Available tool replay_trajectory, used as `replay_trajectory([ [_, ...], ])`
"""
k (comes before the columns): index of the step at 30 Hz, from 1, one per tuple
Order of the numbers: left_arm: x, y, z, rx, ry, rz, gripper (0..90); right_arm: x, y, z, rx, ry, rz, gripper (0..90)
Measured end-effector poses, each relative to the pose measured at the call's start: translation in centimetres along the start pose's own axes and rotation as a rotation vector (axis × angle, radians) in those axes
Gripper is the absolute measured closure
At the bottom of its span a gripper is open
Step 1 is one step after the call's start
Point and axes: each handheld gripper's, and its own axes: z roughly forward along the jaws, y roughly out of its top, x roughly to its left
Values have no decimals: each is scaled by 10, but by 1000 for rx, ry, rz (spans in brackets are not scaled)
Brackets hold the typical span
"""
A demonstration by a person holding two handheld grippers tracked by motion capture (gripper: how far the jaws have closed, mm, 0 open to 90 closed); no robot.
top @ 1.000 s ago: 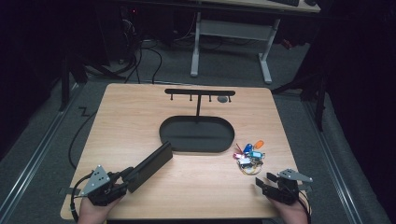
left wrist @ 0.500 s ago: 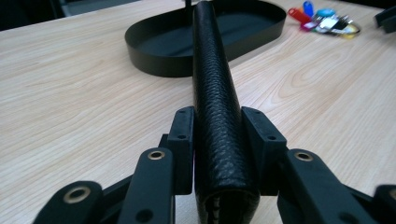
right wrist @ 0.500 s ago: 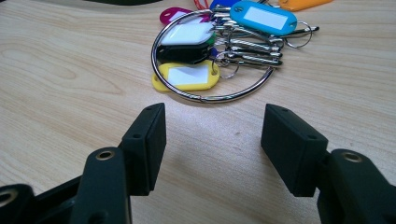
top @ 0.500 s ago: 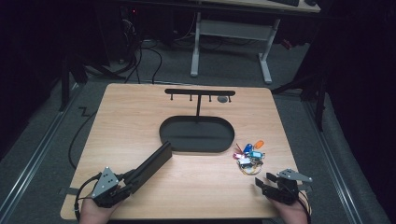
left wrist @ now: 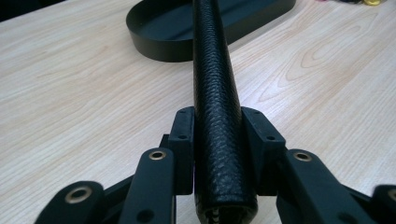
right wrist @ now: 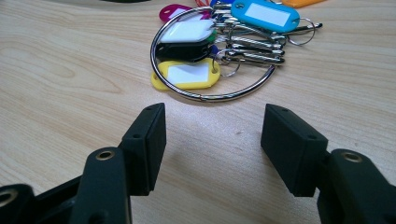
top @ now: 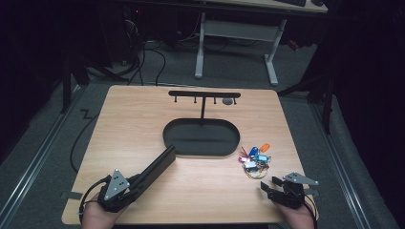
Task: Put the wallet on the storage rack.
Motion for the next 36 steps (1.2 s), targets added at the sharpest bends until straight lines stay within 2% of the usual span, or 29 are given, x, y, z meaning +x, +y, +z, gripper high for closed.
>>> replay_trajectory([
  [8, 3, 5, -1, 23, -21, -53, 676, -1, 0, 0, -3, 0, -1, 409],
  [18, 3, 10, -1, 66, -22, -51, 711, 0, 1, 0, -4, -3, -13, 409],
  [23, 4, 15, -1, 113, -30, -61, 717, 0, 1, -2, -8, -5, -7, 409],
  [24, 5, 17, 0, 132, -33, -58, 717, 0, 1, -2, -10, -5, -3, 409],
  [27, 4, 19, 0, 147, -28, -47, 722, 0, 1, -4, -15, -7, -2, 409],
  [30, 1, 22, 0, 153, -17, 12, 741, -1, 1, -5, -20, -4, -5, 409],
  [33, 2, 26, 0, 162, -28, 11, 742, 0, 1, -6, -22, -2, 0, 409],
  [35, 2, 28, 0, 167, -28, 25, 744, 0, 1, -6, -25, 0, 0, 408],
  [36, 0, 33, -2, 168, -35, 71, 744, 0, 1, -7, -31, 5, -11, 409],
])
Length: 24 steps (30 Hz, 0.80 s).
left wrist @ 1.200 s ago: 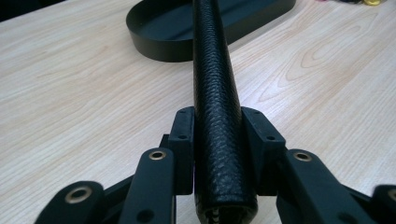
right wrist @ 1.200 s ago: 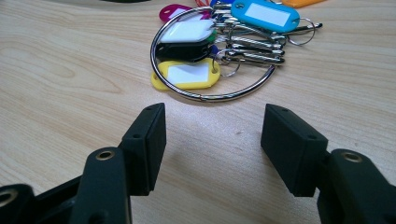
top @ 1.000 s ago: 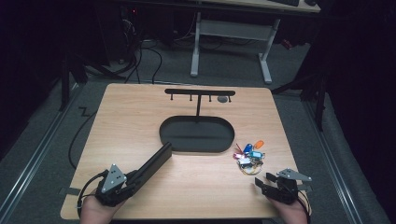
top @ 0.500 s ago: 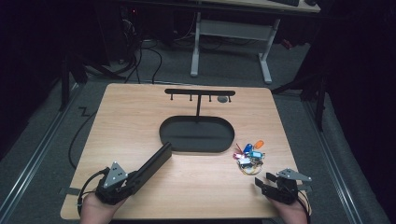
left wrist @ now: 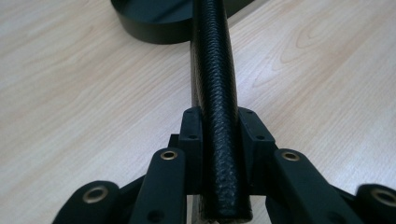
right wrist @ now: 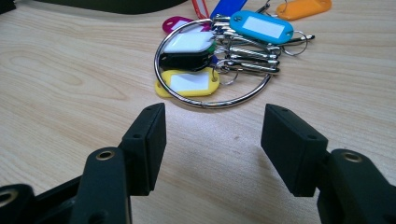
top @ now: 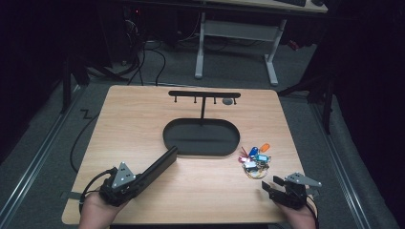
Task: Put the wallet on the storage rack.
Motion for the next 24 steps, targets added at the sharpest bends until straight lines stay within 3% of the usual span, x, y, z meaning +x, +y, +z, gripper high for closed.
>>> replay_trajectory([
  [1, 0, 0, 0, 0, 0, 0, 745, 0, 0, 0, 0, 0, 0, 409],
  [3, -4, 5, -4, 3, 5, 37, 746, 1, 0, 0, -2, 1, 2, 409],
  [4, -8, 12, -9, 2, 16, 80, 747, 1, 0, -1, -5, 5, 5, 409],
  [5, -8, 12, -9, 2, 16, 80, 747, 1, 0, -1, -5, 5, 5, 409],
  [9, -12, 27, -15, 7, 15, 148, 746, 0, 1, -1, -9, 9, 7, 409],
  [13, -15, 48, -12, 36, 30, 239, 745, 0, 2, -2, -15, 11, -8, 409],
  [15, -14, 53, -10, 35, 28, 253, 746, 0, 2, -3, -15, 11, -9, 408],
  [18, -12, 62, -8, 17, 17, 297, 746, 1, 1, -3, -15, 11, -3, 409],
  [19, -11, 67, -7, -4, 12, 330, 745, 1, 1, -3, -14, 11, 2, 409],
  [23, -11, 76, -4, -30, 6, 376, 745, 0, 0, -4, -13, 11, 3, 409],
  [24, -10, 81, -1, -41, 8, 406, 744, -1, 0, -4, -13, 11, 9, 409],
])
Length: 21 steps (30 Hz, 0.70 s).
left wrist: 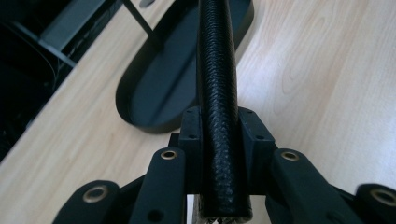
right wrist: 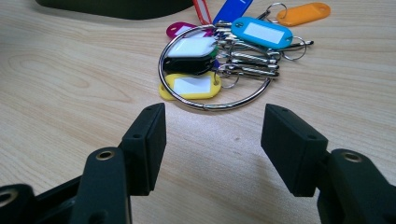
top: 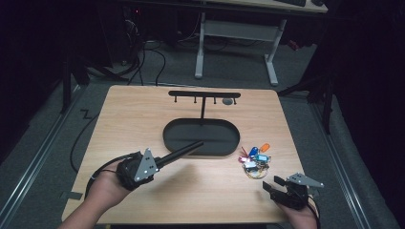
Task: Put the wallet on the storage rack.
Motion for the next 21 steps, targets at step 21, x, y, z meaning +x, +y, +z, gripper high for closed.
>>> replay_trajectory([
  [21, 29, 34, 60, -33, 20, 249, 743, -5, -5, -6, -2, -12, 15, 409],
])
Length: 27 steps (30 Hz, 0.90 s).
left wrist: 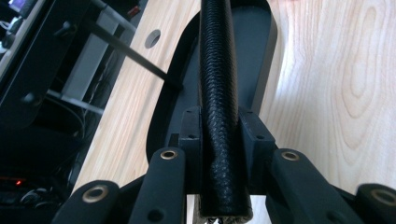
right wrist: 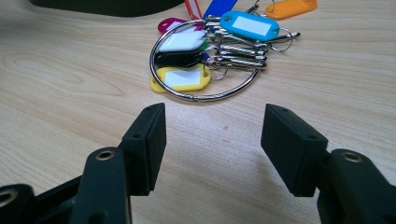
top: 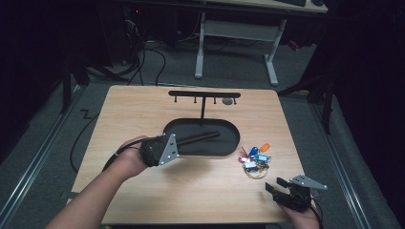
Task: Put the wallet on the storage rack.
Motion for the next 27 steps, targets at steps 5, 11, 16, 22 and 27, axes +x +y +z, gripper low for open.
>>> replay_trajectory([
  [5, 4, 4, 12, 3, -3, 29, 743, -1, -1, 0, 0, 0, 1, 409],
  [11, 11, 7, 30, -20, 1, 54, 743, -2, -1, 0, 3, 1, 3, 409],
  [16, 18, 5, 45, -30, -6, 44, 743, -2, -1, 0, 5, 3, 3, 409],
  [22, 27, 3, 61, -24, -1, 28, 743, -3, -2, 0, 3, 5, 7, 409],
  [27, 28, 0, 74, -19, -8, 18, 742, -3, -2, -1, 1, 5, 13, 410],
])
